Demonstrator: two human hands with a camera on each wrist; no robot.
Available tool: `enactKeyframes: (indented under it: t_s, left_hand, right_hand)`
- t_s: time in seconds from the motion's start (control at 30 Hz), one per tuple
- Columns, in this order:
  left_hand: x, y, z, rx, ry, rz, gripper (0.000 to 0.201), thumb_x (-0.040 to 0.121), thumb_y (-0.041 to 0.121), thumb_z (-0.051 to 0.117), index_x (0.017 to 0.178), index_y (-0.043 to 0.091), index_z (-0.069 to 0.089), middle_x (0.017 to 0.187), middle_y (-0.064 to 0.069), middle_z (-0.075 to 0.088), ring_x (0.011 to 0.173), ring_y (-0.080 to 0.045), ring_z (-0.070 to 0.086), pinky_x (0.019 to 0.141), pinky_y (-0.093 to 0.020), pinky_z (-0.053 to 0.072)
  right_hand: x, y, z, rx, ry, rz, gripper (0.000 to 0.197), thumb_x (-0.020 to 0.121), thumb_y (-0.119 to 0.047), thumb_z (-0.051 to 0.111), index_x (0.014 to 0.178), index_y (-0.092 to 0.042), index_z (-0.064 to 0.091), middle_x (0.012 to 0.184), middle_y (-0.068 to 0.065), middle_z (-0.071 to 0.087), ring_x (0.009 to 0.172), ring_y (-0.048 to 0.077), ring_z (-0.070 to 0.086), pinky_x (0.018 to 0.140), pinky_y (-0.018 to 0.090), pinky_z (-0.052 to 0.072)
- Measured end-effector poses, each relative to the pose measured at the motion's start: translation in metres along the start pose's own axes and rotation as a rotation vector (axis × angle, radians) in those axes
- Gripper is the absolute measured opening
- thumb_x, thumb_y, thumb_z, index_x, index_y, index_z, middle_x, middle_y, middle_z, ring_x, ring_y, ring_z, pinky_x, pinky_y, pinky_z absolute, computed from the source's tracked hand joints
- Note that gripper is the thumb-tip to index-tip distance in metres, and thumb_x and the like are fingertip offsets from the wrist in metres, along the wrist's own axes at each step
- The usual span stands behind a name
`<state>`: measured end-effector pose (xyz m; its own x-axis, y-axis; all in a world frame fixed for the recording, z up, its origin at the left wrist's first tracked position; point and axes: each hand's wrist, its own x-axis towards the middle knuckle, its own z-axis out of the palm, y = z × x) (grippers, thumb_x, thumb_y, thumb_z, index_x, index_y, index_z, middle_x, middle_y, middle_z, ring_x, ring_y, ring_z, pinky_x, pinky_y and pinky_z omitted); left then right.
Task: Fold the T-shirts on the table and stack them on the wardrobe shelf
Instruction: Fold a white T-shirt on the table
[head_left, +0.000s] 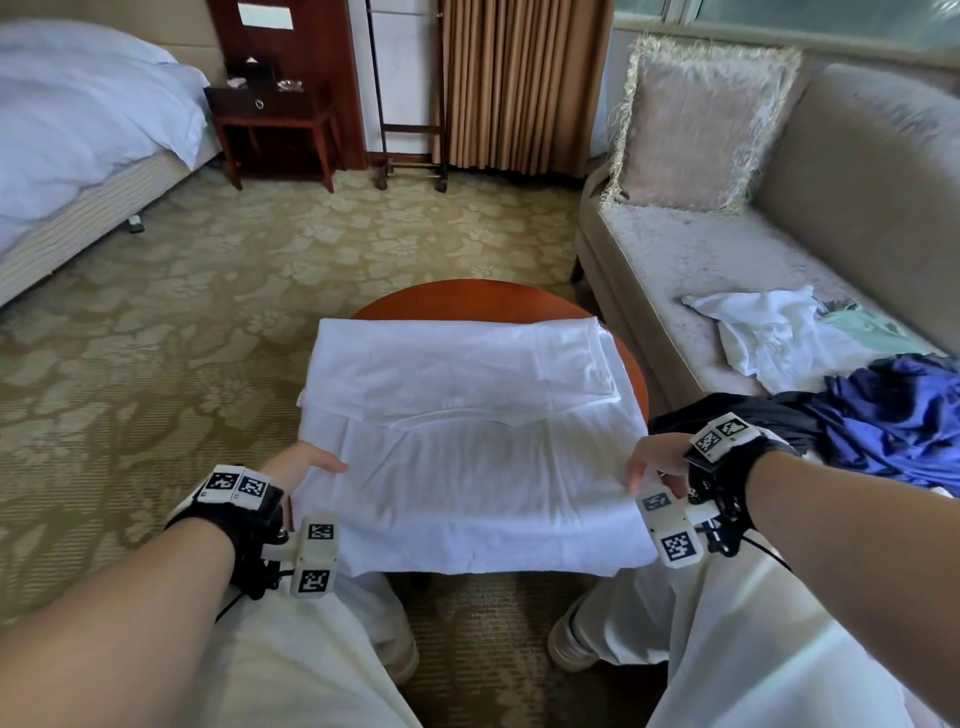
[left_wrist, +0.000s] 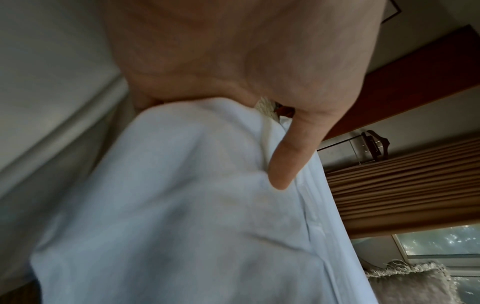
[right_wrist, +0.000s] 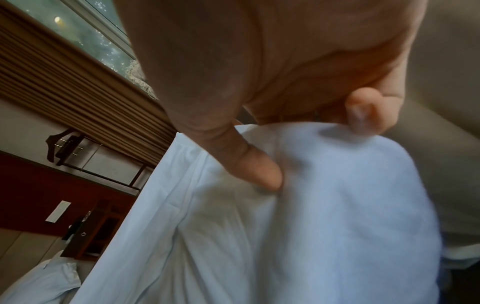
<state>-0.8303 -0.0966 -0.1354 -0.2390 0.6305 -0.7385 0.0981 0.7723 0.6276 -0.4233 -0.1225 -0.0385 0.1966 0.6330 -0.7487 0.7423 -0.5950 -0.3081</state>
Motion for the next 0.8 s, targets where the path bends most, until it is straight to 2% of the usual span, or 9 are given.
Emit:
enactKeyframes:
  t_s: [0.1,0.17,0.23,0.3,0.43,0.6,0.67,0.73,0.8]
  left_hand:
    - [-0.032,0.005,0.002,-0.060,0.015,-0.005,0.050,0.050,0.020,0.080,0.092,0.002,0.058,0.091,-0.017,0.060,0.078,-0.033,0.060,0.074,-0.037,0.044]
    - [-0.041,0.007,-0.001,-0.115,0.015,0.011,0.054,0.038,0.023,0.078,0.085,0.009,0.056,0.086,-0.012,0.054,0.071,-0.028,0.053,0.066,-0.033,0.040]
    - [-0.033,0.005,-0.007,-0.148,0.019,0.035,0.067,0.030,0.026,0.075,0.093,0.007,0.057,0.091,-0.012,0.056,0.076,-0.028,0.054,0.069,-0.033,0.040]
    - [-0.042,0.009,-0.009,-0.218,0.027,0.072,0.053,0.049,0.024,0.067,0.097,0.005,0.057,0.090,-0.013,0.055,0.071,-0.028,0.052,0.065,-0.031,0.042]
    - [-0.048,0.013,-0.014,-0.225,0.118,0.180,0.010,0.075,0.005,0.053,0.079,0.000,0.061,0.075,-0.010,0.062,0.066,-0.025,0.051,0.063,-0.030,0.040]
    - [-0.042,0.009,-0.022,-0.116,0.130,0.155,0.005,0.079,-0.006,0.054,0.076,-0.007,0.059,0.088,-0.014,0.061,0.076,-0.028,0.055,0.070,-0.028,0.041]
    - [-0.040,0.012,-0.025,-0.010,0.116,0.168,0.016,0.071,-0.002,0.069,0.083,-0.009,0.062,0.100,-0.019,0.064,0.089,-0.033,0.060,0.078,-0.033,0.047]
    - [-0.031,0.011,-0.031,0.182,0.070,0.147,0.053,0.053,0.008,0.085,0.098,-0.010,0.064,0.110,-0.023,0.066,0.103,-0.037,0.062,0.093,-0.041,0.047]
    - [-0.030,0.013,-0.034,0.305,0.046,0.135,0.033,0.065,0.000,0.077,0.095,-0.005,0.066,0.098,-0.018,0.068,0.089,-0.032,0.063,0.075,-0.036,0.051]
  right_hand:
    - [-0.014,-0.008,-0.001,-0.138,0.014,0.040,0.018,0.087,-0.015,0.061,0.077,-0.002,0.054,0.072,0.011,0.048,0.061,0.019,0.044,0.056,0.024,0.036]
    - [-0.010,-0.008,-0.003,-0.155,0.019,0.016,0.017,0.095,-0.013,0.055,0.086,0.001,0.057,0.066,0.013,0.049,0.056,0.023,0.045,0.054,0.025,0.036]
    - [-0.009,-0.009,-0.002,-0.107,-0.002,-0.015,0.009,0.095,-0.008,0.053,0.097,0.000,0.055,0.066,0.011,0.055,0.057,0.020,0.052,0.065,0.023,0.050]
    - [-0.003,-0.007,-0.003,-0.040,-0.021,-0.023,0.006,0.093,-0.006,0.053,0.092,-0.001,0.056,0.074,0.007,0.057,0.066,0.017,0.051,0.089,0.031,0.051]
    - [-0.005,-0.010,-0.007,-0.101,0.060,0.000,0.023,0.094,-0.018,0.057,0.079,0.000,0.058,0.055,0.012,0.056,0.046,0.023,0.050,0.051,0.024,0.041]
    - [0.001,-0.009,-0.003,-0.083,0.046,0.013,0.033,0.097,-0.023,0.053,0.070,-0.007,0.049,0.037,0.004,0.048,0.028,0.016,0.044,0.046,0.024,0.037]
    - [-0.007,-0.012,-0.001,-0.072,0.058,-0.011,0.026,0.100,-0.020,0.048,0.079,-0.005,0.054,0.048,0.005,0.049,0.036,0.015,0.047,0.046,0.023,0.039]
    - [-0.010,-0.010,0.000,0.036,0.071,-0.050,0.022,0.102,-0.009,0.042,0.115,0.001,0.057,0.064,0.006,0.054,0.039,0.006,0.050,0.046,0.010,0.039]
    - [-0.001,-0.007,0.000,0.105,-0.004,-0.014,0.038,0.099,-0.003,0.047,0.135,0.008,0.044,0.068,0.007,0.068,0.038,-0.006,0.055,0.073,0.004,0.046]
